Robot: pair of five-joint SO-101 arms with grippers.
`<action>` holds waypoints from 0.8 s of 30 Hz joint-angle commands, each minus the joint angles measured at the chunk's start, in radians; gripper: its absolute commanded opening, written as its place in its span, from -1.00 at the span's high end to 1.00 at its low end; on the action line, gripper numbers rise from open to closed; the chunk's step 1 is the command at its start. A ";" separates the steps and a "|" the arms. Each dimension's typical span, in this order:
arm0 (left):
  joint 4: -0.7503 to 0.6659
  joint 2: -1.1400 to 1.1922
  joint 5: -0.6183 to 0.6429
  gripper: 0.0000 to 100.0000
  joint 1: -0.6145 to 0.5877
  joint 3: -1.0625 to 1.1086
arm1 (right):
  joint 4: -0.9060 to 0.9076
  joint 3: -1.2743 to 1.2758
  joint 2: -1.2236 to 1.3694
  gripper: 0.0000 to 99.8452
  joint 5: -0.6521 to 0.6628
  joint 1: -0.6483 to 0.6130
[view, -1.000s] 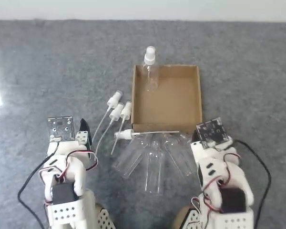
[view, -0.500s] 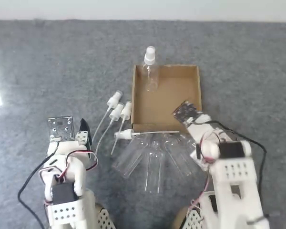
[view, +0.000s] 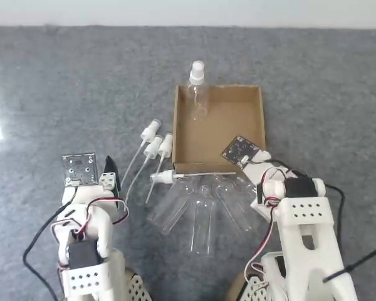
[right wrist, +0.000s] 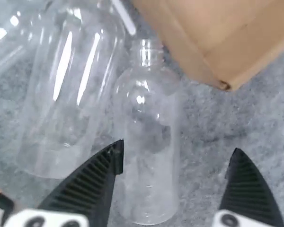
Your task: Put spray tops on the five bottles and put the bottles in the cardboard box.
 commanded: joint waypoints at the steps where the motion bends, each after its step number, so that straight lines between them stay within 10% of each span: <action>1: 0.005 -0.015 -0.005 0.78 -0.006 -0.008 | -0.041 -0.005 0.002 0.39 0.020 0.030; 17: 0.005 -0.015 -0.005 0.78 -0.006 -0.008 | -0.117 0.006 0.189 0.41 0.055 0.041; 24: 0.005 -0.015 -0.005 0.78 -0.006 -0.008 | -0.113 0.006 0.185 0.87 0.061 0.125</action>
